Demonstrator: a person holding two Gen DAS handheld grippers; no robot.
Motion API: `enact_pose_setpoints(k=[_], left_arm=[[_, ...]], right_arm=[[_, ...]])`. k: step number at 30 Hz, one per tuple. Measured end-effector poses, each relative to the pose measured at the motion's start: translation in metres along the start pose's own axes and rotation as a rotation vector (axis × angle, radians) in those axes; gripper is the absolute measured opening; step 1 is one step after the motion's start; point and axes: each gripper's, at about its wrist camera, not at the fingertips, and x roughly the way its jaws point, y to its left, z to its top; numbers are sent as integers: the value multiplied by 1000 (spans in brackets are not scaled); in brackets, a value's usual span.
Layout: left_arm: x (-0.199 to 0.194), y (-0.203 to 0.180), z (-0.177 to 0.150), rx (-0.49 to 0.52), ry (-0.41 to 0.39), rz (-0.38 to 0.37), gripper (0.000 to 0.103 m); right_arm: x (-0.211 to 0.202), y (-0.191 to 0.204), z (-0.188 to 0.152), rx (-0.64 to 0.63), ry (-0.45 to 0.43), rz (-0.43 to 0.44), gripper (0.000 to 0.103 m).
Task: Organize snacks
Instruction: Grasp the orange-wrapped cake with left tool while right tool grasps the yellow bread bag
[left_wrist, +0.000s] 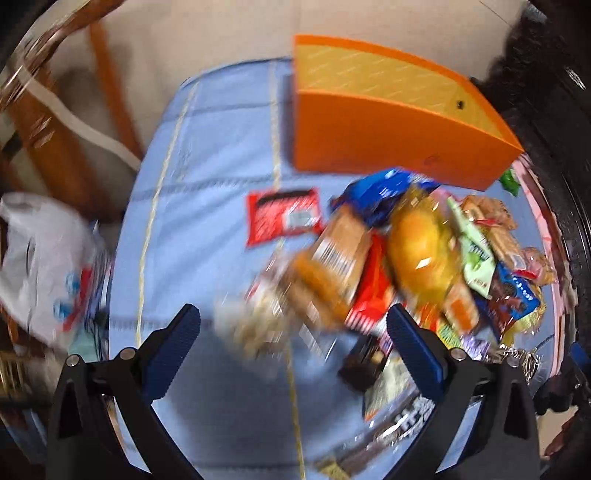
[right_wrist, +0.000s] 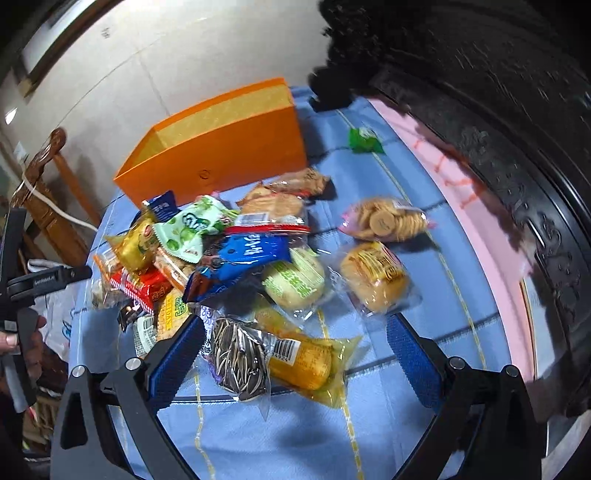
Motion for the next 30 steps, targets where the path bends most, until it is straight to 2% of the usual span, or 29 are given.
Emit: enact_pose_setpoints(k=[4, 11, 13, 14, 15, 16, 18, 20, 21, 25, 26, 27, 29, 30], left_arm=[[23, -17, 20, 107, 35, -46, 99], [69, -15, 27, 182, 107, 0, 99], [75, -14, 32, 192, 108, -2, 95], [78, -15, 36, 206, 112, -9, 87], [82, -18, 40, 226, 122, -25, 75], [87, -22, 42, 247, 141, -39, 70], [96, -27, 44, 268, 173, -67, 44], [96, -26, 42, 247, 170, -102, 39], [94, -21, 41, 212, 169, -114, 33], [63, 13, 33, 3, 123, -233, 32], [52, 18, 29, -20, 108, -259, 32], [44, 20, 24, -28, 98, -274, 32], [26, 23, 13, -36, 81, -309, 32], [21, 24, 9, -43, 75, -317, 32]], right_arm=[[-3, 1, 2, 22, 7, -14, 99], [7, 2, -1, 49, 45, -45, 99], [11, 4, -1, 59, 56, -43, 99], [12, 5, -1, 59, 61, -44, 99], [14, 7, 0, 56, 68, -46, 99], [16, 9, 1, 51, 73, -45, 99], [17, 14, 3, 37, 78, -47, 99], [18, 17, 6, 20, 83, -46, 99], [17, 17, 8, 16, 85, -43, 99], [17, 4, 17, 23, 85, -37, 99], [17, -5, 19, 38, 79, -49, 99], [18, -12, 19, 48, 79, -70, 99], [21, -22, 17, 13, 84, -187, 99], [23, -24, 15, -6, 93, -196, 99]])
